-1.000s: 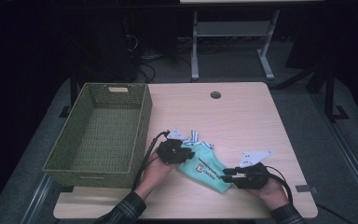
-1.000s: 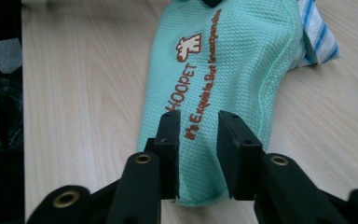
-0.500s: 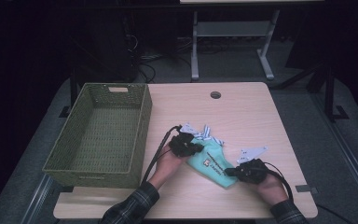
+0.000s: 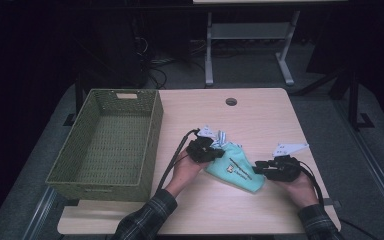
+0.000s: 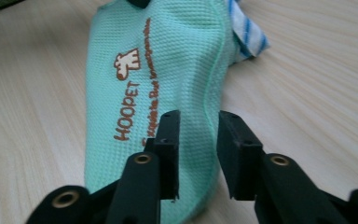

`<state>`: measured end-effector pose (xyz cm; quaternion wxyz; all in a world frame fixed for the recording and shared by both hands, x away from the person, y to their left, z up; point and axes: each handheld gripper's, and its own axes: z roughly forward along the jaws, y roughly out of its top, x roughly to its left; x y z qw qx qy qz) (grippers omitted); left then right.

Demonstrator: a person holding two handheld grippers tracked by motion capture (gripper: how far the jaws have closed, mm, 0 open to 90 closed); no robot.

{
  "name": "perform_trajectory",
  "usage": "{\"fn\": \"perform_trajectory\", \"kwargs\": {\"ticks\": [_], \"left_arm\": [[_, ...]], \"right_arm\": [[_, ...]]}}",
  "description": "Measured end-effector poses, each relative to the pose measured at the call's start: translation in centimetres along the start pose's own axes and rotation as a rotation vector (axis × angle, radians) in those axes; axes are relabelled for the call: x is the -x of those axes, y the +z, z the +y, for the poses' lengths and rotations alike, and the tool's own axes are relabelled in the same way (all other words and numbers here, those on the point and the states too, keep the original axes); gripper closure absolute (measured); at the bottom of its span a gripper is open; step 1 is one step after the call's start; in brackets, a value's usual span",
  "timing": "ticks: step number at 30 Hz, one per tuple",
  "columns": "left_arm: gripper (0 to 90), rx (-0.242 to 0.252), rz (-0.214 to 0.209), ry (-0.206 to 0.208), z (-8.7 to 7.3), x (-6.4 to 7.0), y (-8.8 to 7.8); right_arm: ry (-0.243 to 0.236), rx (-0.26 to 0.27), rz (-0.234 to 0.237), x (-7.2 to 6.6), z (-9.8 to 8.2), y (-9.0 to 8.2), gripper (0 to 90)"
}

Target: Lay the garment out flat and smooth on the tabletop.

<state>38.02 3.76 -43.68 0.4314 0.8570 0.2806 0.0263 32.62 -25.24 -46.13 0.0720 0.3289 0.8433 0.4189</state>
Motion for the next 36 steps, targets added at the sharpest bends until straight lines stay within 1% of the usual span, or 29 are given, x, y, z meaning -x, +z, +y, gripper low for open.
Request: {"fn": "perform_trajectory", "kwargs": {"ticks": [1, 2, 3, 4, 6, 7, 9, 11, 15, 16, 18, 20, 22, 23, 24, 28, 29, 30, 32, 33, 34, 36], "left_arm": [[89.1, 0.001, -0.001, -0.006, 0.0, 0.1, -0.1], [89.1, 0.003, -0.002, 0.000, 0.1, 0.1, -0.2], [89.1, 0.010, -0.001, -0.002, 0.1, 0.2, -0.2], [89.1, 0.009, -0.002, 0.002, 0.1, 0.2, -0.4], [89.1, 0.015, -0.008, 0.005, 0.1, 0.4, -0.6], [89.1, 0.019, -0.008, 0.004, 0.1, 0.5, -0.7], [89.1, 0.024, -0.016, 0.004, 0.0, 0.8, -1.1], [89.0, 0.029, -0.024, 0.009, 0.0, 1.0, -1.6], [88.9, 0.041, -0.038, 0.014, -0.4, 1.5, -2.9], [88.9, 0.046, -0.045, 0.008, -0.6, 1.8, -3.3], [88.9, 0.048, -0.047, 0.020, -1.0, 2.2, -3.9], [88.8, 0.041, -0.060, 0.018, -1.6, 2.8, -4.6], [88.8, 0.034, -0.062, 0.029, -2.3, 3.3, -5.2], [88.6, 0.031, -0.065, 0.028, -2.5, 3.5, -5.4], [88.6, 0.023, -0.066, 0.031, -2.9, 3.7, -5.6], [88.6, -0.012, -0.068, 0.021, -4.7, 4.2, -6.3], [88.6, -0.023, -0.069, 0.011, -5.1, 4.3, -6.4], [88.6, -0.032, -0.068, 0.011, -5.4, 4.4, -6.5], [88.6, -0.056, -0.066, 0.007, -6.3, 4.5, -6.6], [88.6, -0.063, -0.067, 0.000, -6.6, 4.6, -6.7], [88.5, -0.077, -0.064, 0.011, -7.0, 4.6, -6.7], [88.5, -0.091, -0.066, 0.002, -7.5, 4.6, -6.6]], "right_arm": [[0.006, -0.001, 0.012, 0.0, 0.1, 0.3, 64.8], [0.008, 0.006, 0.024, -0.1, 0.1, 0.5, 65.6], [0.009, -0.003, 0.018, -0.1, 0.2, 0.7, 69.6], [0.002, -0.012, 0.013, -0.1, 0.3, 0.8, 75.4], [-0.004, -0.011, 0.005, -0.1, 0.6, 0.8, 84.7], [-0.010, -0.006, 0.005, -0.2, 0.7, 0.8, 87.5], [-0.019, 0.000, 0.004, -0.3, 0.9, 0.7, 88.6], [-0.033, 0.007, 0.008, -0.7, 1.2, 0.4, 88.7], [-0.070, 0.054, 0.012, -1.8, 1.6, -0.8, 88.7], [-0.082, 0.063, 0.018, -2.2, 1.7, -1.1, 88.6], [-0.096, 0.070, 0.031, -2.9, 1.7, -1.4, 88.6], [-0.122, 0.075, 0.039, -3.6, 1.8, -1.6, 88.5], [-0.131, 0.074, 0.058, -4.5, 1.7, -1.7, 88.4], [-0.137, 0.073, 0.065, -5.0, 1.7, -1.7, 88.2], [-0.143, 0.069, 0.070, -5.3, 1.7, -1.7, 88.2], [-0.169, 0.051, 0.103, -6.7, 1.3, -1.3, 88.1], [-0.166, 0.041, 0.112, -7.0, 1.2, -1.1, 87.9], [-0.164, 0.033, 0.124, -7.2, 1.0, -0.9, 87.9], [-0.175, 0.016, 0.134, -7.6, 0.7, -0.6, 87.2], [-0.179, 0.012, 0.144, -7.9, 0.6, -0.5, 85.5], [-0.181, 0.014, 0.150, -7.9, 0.6, -0.4, 84.1], [-0.177, 0.035, 0.153, -7.9, 0.8, -0.5, 81.5]]}}
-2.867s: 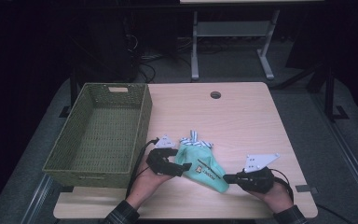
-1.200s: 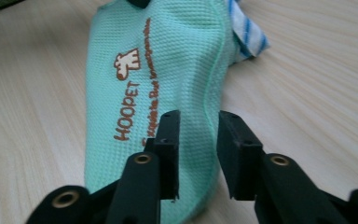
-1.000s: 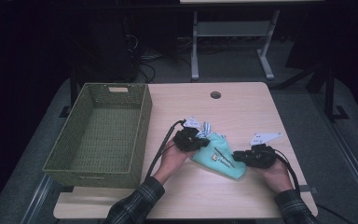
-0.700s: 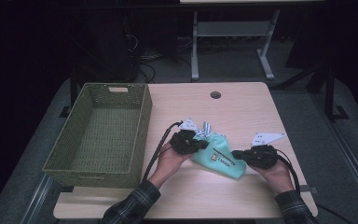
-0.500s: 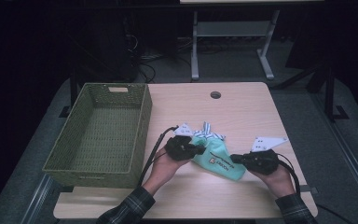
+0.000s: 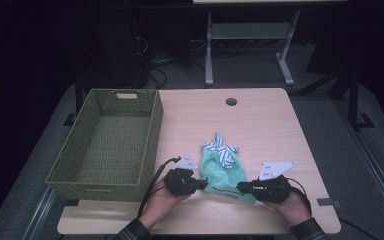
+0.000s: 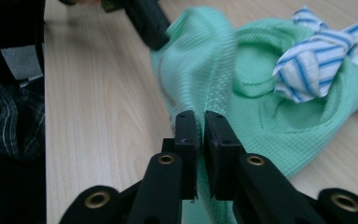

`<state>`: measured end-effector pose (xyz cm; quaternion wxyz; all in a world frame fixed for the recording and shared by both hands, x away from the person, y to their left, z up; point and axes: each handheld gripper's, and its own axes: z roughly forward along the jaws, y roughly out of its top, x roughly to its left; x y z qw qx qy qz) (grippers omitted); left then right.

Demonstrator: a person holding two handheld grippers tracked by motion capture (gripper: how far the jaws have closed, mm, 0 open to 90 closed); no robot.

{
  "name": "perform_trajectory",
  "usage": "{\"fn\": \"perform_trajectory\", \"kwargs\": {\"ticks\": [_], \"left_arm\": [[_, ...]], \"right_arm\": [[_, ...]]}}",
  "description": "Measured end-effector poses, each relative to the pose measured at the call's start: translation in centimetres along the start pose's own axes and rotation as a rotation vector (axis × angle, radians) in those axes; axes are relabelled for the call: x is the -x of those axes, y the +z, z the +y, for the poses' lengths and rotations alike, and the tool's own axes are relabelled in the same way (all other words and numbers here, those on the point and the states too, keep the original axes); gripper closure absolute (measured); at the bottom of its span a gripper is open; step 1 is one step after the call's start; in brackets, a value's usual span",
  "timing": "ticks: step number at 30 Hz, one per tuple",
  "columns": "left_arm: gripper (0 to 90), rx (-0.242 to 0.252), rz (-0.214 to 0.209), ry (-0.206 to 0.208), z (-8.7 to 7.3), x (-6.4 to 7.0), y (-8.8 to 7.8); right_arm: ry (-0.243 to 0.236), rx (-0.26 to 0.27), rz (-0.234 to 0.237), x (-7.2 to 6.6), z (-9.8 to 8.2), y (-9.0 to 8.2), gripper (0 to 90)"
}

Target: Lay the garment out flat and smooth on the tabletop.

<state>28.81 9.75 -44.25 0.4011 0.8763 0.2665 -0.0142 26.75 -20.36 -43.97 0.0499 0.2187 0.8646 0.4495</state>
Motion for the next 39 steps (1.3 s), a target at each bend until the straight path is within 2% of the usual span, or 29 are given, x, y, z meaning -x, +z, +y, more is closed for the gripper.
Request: {"fn": "perform_trajectory", "kwargs": {"ticks": [3, 6, 10, 13, 15, 16, 20, 24, 26, 27, 29, 32, 34, 39], "left_arm": [[88.5, -0.015, 0.003, -0.006, -0.3, -0.1, 0.2], [88.5, -0.030, 0.007, 0.010, -0.4, 0.0, 0.3], [88.5, -0.038, 0.006, 0.006, -0.5, 0.0, 0.6], [88.3, -0.044, 0.007, 0.002, -0.6, -0.1, 0.6], [88.2, -0.050, 0.006, 0.007, -0.7, -0.2, 0.6], [88.1, -0.048, 0.006, 0.004, -0.8, -0.2, 0.6], [87.9, -0.056, 0.002, 0.006, -0.8, -0.2, 0.6], [85.5, -0.066, 0.008, 0.003, -0.9, -0.2, 0.8], [79.7, -0.065, 0.018, 0.006, -0.9, -0.2, 0.7], [76.9, -0.045, 0.020, -0.005, -0.8, -0.2, 0.6], [74.3, -0.029, 0.027, 0.001, -0.5, -0.2, 0.3], [74.9, -0.007, 0.042, -0.001, 0.4, -0.5, 0.2], [77.9, -0.002, 0.047, -0.002, 1.0, -0.8, 0.6], [82.5, -0.005, 0.056, 0.002, 2.2, -1.3, 2.1]], "right_arm": [[0.013, 0.028, -0.016, 0.9, 0.8, 0.0, 80.4], [0.031, 0.023, -0.033, 2.3, 1.2, 0.9, 82.4], [0.068, -0.051, -0.048, 4.3, 0.9, 3.0, 89.5], [0.089, -0.101, -0.062, 5.0, 0.6, 4.3, 89.7], [0.089, -0.133, -0.090, 5.6, 0.4, 4.8, 89.8], [0.096, -0.124, -0.094, 5.9, 0.3, 4.9, 89.9], [0.127, -0.106, -0.145, 7.0, 0.1, 4.7, 90.0], [0.143, -0.106, -0.218, 7.5, -0.1, 4.3, 89.9], [0.149, -0.112, -0.262, 7.7, -0.2, 3.9, 89.9], [0.157, -0.113, -0.272, 7.8, -0.3, 3.7, 89.9], [0.164, -0.109, -0.278, 8.1, -0.6, 3.3, 89.9], [0.155, -0.089, -0.273, 8.0, -0.6, 2.5, 89.8], [0.148, -0.077, -0.263, 7.8, -0.7, 1.8, 89.8], [0.144, -0.087, -0.239, 7.3, -1.2, 0.9, 89.7]]}}
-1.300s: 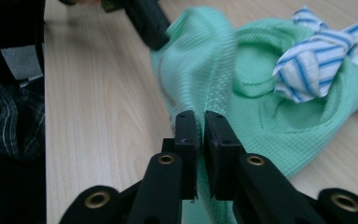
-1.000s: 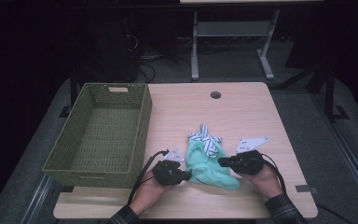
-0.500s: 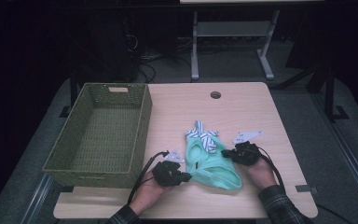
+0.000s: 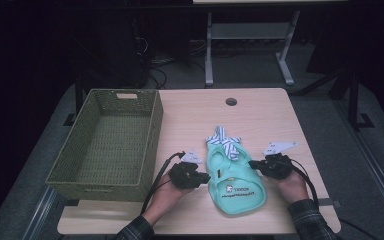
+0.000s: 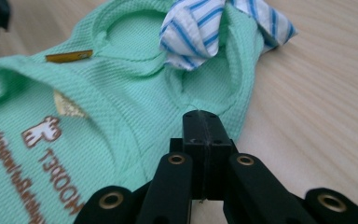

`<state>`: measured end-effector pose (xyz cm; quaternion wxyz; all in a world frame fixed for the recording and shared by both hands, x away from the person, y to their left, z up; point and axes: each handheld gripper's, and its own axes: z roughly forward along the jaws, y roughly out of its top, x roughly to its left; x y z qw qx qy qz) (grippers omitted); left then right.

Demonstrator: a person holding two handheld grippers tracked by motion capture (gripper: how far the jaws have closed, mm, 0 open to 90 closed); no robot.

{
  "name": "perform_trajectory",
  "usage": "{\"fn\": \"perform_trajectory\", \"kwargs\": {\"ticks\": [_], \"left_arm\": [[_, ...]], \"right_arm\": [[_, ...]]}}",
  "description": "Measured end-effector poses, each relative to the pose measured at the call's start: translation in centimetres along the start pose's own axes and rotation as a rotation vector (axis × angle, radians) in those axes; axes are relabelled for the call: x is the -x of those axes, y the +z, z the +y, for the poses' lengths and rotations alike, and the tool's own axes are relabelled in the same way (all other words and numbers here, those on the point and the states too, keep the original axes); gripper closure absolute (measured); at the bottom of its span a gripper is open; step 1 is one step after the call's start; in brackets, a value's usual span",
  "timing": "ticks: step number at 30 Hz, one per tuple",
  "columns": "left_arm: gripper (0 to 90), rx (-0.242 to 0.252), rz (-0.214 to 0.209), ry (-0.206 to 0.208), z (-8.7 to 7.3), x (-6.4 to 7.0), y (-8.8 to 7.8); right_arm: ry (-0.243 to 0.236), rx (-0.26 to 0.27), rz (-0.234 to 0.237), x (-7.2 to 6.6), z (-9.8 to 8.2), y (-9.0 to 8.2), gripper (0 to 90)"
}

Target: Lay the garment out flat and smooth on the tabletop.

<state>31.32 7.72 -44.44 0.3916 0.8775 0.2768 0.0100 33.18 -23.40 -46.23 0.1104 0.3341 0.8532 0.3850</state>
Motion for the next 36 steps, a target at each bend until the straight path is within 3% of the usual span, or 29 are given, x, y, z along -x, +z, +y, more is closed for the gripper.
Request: {"fn": "perform_trajectory", "kwargs": {"ticks": [5, 9, 17, 24, 32, 36], "left_arm": [[83.8, -0.038, 0.012, 0.022, 0.5, -0.3, 1.7], [84.7, -0.073, 0.022, 0.007, 0.2, -1.0, 2.7], [87.0, -0.080, 0.068, 0.002, -0.3, -2.3, 1.6], [87.2, -0.094, 0.055, 0.004, -1.3, -1.9, 0.5], [86.2, -0.082, 0.056, 0.003, -1.5, -1.7, 0.3], [79.6, -0.059, 0.054, -0.001, -1.1, -2.0, -0.4]], "right_arm": [[-0.006, -0.038, 0.026, -0.3, -1.0, 0.1, 89.8], [-0.007, -0.051, 0.051, -0.8, -1.3, 0.0, 89.7], [-0.047, -0.065, 0.097, -2.5, -1.2, 0.1, 89.7], [-0.076, -0.063, 0.121, -4.1, -1.4, 0.1, 89.7], [-0.076, -0.054, 0.128, -4.1, -1.3, -0.2, 87.1], [-0.036, -0.011, 0.120, -3.4, -1.1, -0.9, 80.9]]}}
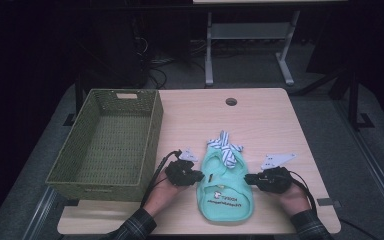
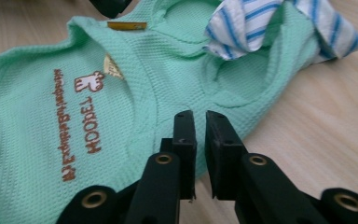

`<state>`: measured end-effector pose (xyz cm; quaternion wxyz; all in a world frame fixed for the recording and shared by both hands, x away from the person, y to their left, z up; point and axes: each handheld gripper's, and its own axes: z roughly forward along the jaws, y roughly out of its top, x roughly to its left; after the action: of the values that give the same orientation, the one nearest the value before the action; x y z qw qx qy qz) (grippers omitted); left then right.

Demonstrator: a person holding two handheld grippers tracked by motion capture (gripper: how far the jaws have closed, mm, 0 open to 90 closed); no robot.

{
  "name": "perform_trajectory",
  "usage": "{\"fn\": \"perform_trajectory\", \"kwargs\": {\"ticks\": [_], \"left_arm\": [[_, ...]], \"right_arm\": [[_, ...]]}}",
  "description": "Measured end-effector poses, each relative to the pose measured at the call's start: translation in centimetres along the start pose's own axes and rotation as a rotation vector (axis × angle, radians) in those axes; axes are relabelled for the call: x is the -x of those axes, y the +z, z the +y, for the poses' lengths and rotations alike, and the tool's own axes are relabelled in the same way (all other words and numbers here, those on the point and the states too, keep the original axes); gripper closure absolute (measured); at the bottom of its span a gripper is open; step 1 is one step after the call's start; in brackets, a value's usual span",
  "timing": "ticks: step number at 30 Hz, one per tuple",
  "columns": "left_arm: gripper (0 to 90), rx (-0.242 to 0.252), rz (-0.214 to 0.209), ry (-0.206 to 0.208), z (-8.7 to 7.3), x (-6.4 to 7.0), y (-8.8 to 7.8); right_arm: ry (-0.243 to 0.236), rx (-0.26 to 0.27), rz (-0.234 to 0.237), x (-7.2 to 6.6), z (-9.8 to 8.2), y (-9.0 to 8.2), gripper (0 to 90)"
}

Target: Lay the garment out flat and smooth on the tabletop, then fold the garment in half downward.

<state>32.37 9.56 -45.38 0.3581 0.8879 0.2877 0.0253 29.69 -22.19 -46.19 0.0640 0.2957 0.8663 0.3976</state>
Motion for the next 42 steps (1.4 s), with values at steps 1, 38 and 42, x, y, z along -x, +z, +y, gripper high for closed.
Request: {"fn": "perform_trajectory", "kwargs": {"ticks": [1, 38, 42], "left_arm": [[77.9, 0.000, 0.000, 0.000, 0.0, 0.0, 0.0], [40.9, 0.115, 0.062, -0.050, 5.6, -4.6, 0.8], [40.9, 0.118, 0.073, -0.069, 6.3, -5.7, 1.3]], "right_arm": [[0.000, 0.000, 0.000, 0.0, 0.0, 0.0, 80.9], [0.081, 0.066, -0.080, 6.9, 6.0, 0.6, 54.8], [0.084, 0.068, -0.079, 7.5, 6.5, 1.6, 55.3]]}}
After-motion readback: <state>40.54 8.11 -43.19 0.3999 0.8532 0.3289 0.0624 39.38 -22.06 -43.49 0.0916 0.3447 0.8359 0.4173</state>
